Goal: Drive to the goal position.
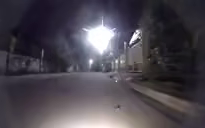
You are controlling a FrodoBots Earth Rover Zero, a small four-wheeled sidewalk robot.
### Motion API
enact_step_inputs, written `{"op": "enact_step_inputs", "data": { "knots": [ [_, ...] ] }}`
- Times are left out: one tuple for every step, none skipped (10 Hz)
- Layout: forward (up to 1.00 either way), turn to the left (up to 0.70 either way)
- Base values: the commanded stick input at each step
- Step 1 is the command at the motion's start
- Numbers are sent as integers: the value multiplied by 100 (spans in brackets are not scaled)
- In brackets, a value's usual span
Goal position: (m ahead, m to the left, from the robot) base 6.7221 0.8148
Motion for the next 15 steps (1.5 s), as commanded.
{"op": "enact_step_inputs", "data": {
  "knots": [
    [70,-35],
    [70,-32],
    [70,-18],
    [70,0],
    [70,0],
    [70,-4],
    [70,-35],
    [70,-32],
    [70,-2],
    [70,0],
    [70,0],
    [70,0],
    [70,0],
    [70,0],
    [70,0]
  ]
}}
